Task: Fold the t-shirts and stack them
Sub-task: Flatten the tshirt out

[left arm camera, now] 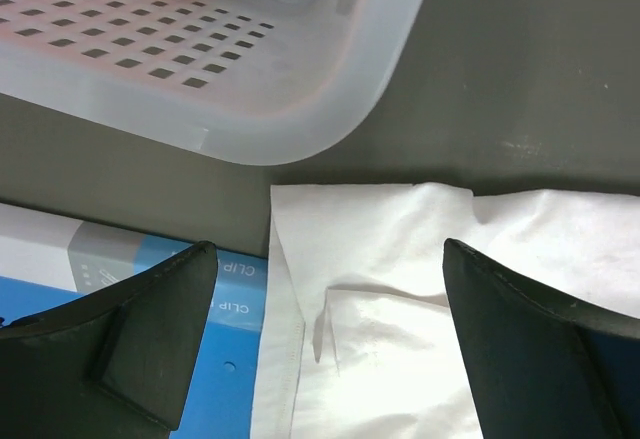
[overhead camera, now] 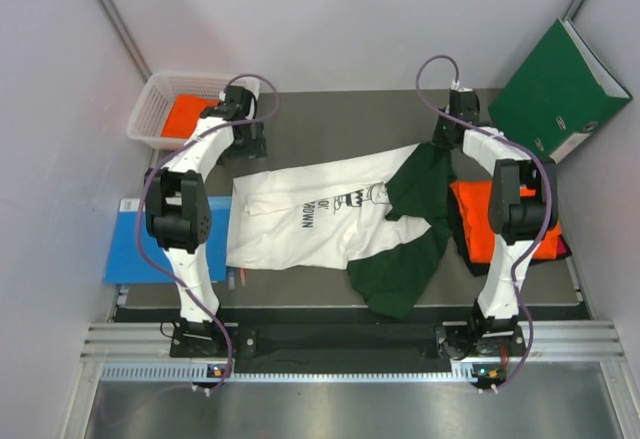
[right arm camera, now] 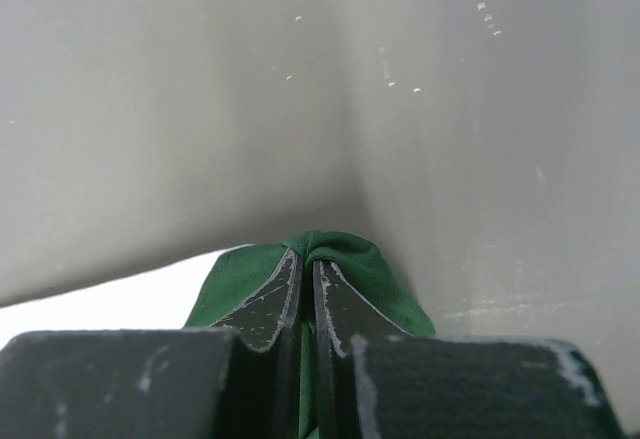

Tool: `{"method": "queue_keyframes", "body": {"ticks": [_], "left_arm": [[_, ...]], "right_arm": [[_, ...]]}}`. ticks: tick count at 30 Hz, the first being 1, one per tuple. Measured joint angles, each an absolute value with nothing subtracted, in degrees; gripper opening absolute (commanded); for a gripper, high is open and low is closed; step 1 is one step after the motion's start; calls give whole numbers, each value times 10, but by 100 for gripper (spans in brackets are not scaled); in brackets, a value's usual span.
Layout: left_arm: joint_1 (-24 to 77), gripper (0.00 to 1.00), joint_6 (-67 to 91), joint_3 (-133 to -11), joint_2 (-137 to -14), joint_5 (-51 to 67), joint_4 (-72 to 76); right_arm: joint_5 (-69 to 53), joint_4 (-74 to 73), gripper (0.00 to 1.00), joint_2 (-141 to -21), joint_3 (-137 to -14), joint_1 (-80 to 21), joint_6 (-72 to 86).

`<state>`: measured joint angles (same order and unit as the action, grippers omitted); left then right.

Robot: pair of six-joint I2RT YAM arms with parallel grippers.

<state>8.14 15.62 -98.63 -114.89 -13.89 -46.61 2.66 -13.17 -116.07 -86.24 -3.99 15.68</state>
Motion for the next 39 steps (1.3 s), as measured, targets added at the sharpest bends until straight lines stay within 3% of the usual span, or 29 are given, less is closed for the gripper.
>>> {"method": "queue_keyframes", "body": {"ticks": [1,2,4,7,8,10,16,24,34,37,39], "left_arm": [[83,99,155,-985,-1149,-137,-466],[83,98,154,-983,-1149,-133,-467],[83,88,153,-976,-1149,-126,-466],[83,66,157,-943,-1141,-110,-462],[83,50,161,-926,-1135,-106,-459],[83,41,170,-889,-1122,-98,-456],[83,56,204,-809,-1085,-61,-443],[83,52,249,-731,-1000,-25,-411],[83,51,265,-713,-1032,-22,-371],[83,35,269,-707,-1041,-23,-368],[83,9,271,-707,-1046,-24,-364]], "right_arm": [[19,-130,13,-1161,-860,-39,158],[9,-129,31,-1161,-856,-39,160],[-8,-127,43,-1161,-847,-39,166],[-29,-126,45,-1156,-817,-40,164],[-32,-128,45,-1152,-805,-40,164],[-37,-130,45,-1140,-782,-40,166],[-48,-130,46,-1083,-754,-40,166],[-69,-116,46,-1050,-731,-40,167],[-83,-116,47,-1050,-727,-40,167],[-84,-116,47,-1050,-727,-40,167],[-85,-117,47,-1050,-727,-40,167]]}}
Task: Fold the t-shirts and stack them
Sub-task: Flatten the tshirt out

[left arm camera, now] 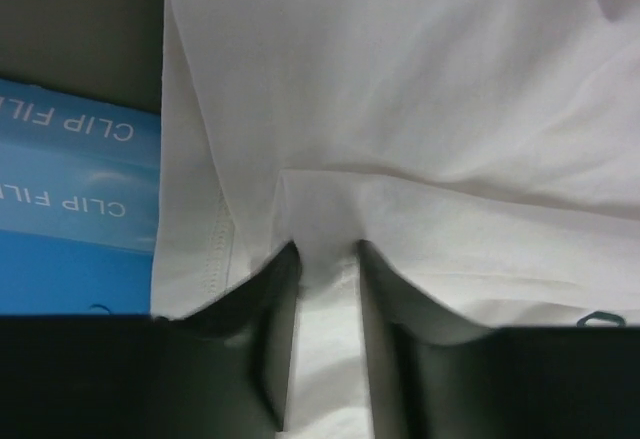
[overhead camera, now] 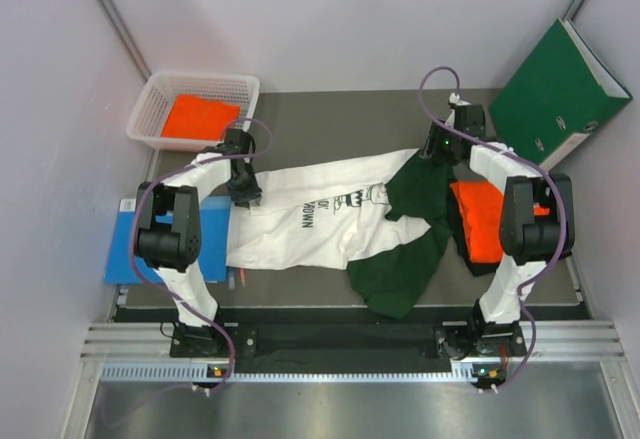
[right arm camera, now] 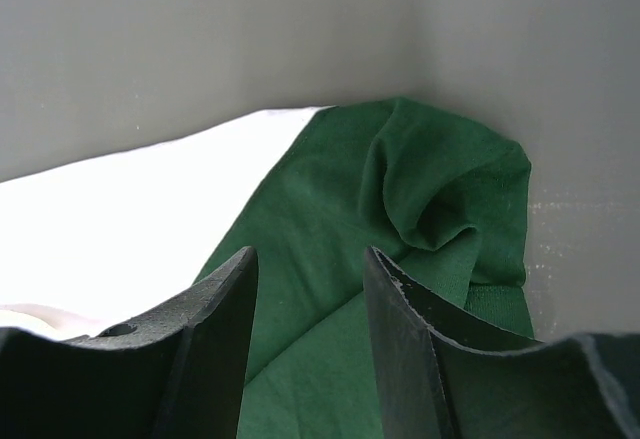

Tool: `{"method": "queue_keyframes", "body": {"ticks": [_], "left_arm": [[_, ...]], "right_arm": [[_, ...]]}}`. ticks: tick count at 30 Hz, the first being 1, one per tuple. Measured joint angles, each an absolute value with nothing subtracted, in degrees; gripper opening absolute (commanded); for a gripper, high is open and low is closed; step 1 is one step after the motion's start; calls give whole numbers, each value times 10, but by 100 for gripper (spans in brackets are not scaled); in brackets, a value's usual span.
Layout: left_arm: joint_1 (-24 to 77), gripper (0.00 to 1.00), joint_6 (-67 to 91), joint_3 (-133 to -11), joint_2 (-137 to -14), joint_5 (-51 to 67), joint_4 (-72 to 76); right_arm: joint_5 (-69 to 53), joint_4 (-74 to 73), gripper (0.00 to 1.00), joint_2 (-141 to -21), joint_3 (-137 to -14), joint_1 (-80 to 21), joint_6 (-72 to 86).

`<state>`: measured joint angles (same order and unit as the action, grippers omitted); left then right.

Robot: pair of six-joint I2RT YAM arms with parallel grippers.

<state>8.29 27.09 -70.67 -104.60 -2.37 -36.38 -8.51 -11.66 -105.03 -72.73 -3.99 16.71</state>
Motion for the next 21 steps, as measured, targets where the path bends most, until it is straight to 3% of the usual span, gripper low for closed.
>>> {"method": "queue_keyframes", "body": {"ticks": [1,21], "left_arm": [[83,0,271,-707,-1049,-24,-362],[82,0,239,-794,-1046,-145,-429]], "right_arm": [[-86,-117,47,-1050,-727,-40,167],[-97,-125,48,-1052,-728,-40,167]]}}
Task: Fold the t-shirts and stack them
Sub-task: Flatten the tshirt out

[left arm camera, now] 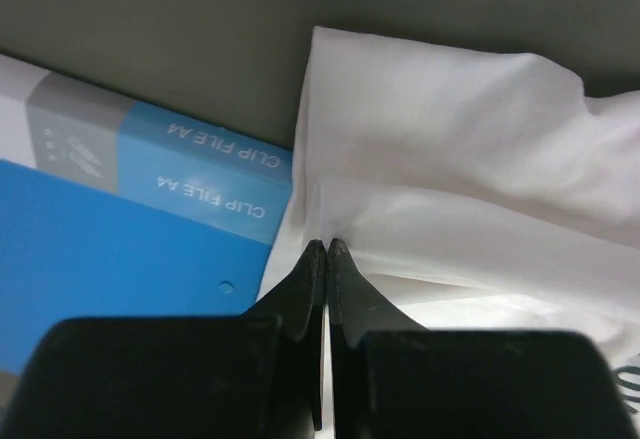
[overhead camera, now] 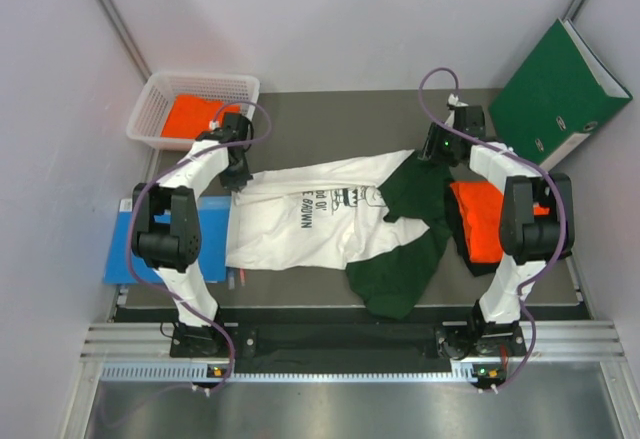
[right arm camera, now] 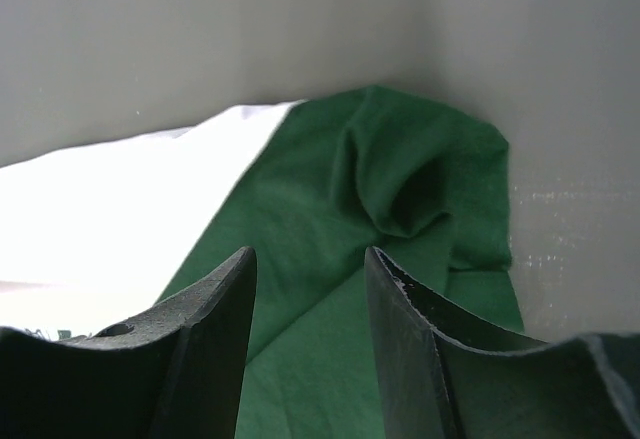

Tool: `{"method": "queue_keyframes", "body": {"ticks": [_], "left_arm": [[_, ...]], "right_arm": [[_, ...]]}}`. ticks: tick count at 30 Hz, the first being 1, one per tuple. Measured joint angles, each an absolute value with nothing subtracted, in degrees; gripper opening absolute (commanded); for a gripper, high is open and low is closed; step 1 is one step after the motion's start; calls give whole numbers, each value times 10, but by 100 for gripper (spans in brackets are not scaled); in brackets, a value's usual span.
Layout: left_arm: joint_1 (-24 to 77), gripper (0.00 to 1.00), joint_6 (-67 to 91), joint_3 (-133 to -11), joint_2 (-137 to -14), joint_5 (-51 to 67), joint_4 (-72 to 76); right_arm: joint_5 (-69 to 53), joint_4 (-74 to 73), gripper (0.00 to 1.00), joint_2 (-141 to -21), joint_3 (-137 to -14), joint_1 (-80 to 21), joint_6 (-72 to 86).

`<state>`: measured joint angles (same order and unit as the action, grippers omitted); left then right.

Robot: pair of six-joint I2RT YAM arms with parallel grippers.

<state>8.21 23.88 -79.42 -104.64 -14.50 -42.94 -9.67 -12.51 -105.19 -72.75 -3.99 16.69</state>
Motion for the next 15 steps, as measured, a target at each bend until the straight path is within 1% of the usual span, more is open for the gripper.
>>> {"method": "queue_keyframes", "body": {"ticks": [10,11,12,13,15], "left_arm": [[78,0,216,-816,-1046,-228,-475],[78,2,212,-816,-1046,-233,-477],[78,12,210,-816,-1048,-236,-480],[78,47,208,-817,-1051,-238,-484],[78,89,204,-820,-1062,-240,-492]], "right_arm": [[-106,-143,49,-1057,-728,-40,167],[-107,-143,49,-1058,-728,-40,167],[-108,-143,49,-1060,-728,-40,167],[-109,-144,49,-1061,-728,-40,167],[-109,-145,49,-1067,-728,-40,167]]}}
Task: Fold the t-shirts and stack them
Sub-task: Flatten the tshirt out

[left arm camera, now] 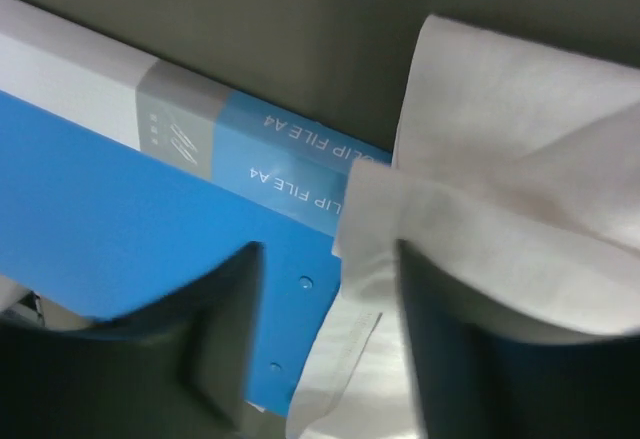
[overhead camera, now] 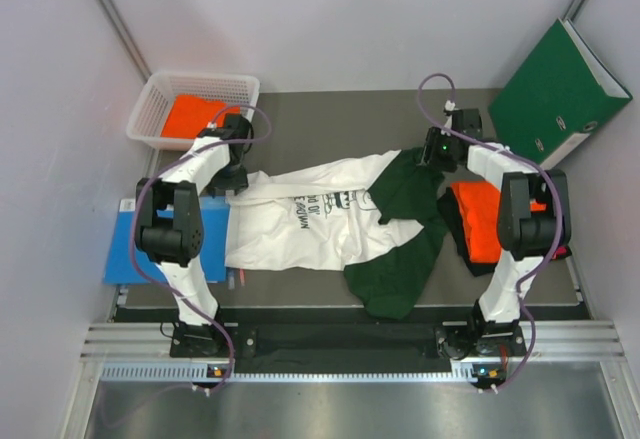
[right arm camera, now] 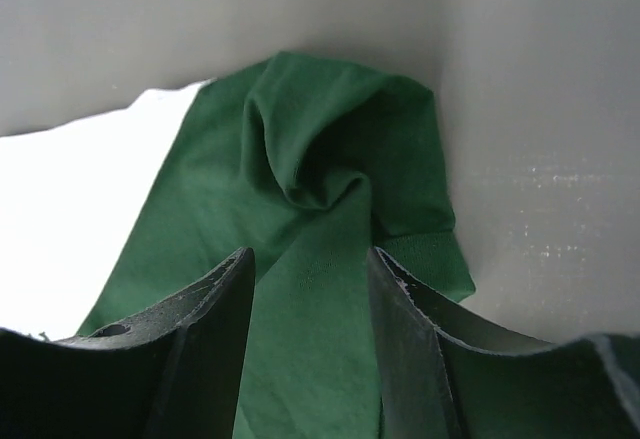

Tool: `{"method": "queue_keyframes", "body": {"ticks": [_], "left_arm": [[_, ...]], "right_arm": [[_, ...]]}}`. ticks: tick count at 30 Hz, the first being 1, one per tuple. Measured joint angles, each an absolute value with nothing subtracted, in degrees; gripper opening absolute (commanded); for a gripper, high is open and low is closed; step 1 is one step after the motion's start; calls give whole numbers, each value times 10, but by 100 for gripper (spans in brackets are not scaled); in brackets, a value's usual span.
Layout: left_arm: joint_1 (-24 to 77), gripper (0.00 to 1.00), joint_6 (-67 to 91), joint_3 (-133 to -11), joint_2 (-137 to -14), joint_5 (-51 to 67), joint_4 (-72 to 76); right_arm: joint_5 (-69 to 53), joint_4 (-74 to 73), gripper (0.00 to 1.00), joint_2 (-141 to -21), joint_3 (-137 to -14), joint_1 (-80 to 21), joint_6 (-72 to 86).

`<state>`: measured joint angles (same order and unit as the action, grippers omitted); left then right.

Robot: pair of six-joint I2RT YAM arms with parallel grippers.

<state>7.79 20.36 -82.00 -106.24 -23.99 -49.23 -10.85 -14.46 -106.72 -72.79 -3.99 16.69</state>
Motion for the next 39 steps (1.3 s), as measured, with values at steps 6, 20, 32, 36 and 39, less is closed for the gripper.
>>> {"method": "queue_keyframes", "body": {"ticks": [6,20,32,36,39], "left_arm": [[75,99,209,-820,-1080,-239,-499],[75,99,193,-850,-1087,-183,-426],[75,99,194,-852,-1146,-151,-407],[76,99,193,-851,-1145,-138,-402],[78,99,193,-843,-1131,-125,-395]], "right_arm": [[-106,-151,49,-1091,-734,-40,166],[-76,-160,49,-1119,-769,-40,156],[-79,-164,0,-1208,-861,-40,149],[-82,-180,0,-1241,-909,-41,152],[-76,-199,0,-1260,-945,-41,151]]}}
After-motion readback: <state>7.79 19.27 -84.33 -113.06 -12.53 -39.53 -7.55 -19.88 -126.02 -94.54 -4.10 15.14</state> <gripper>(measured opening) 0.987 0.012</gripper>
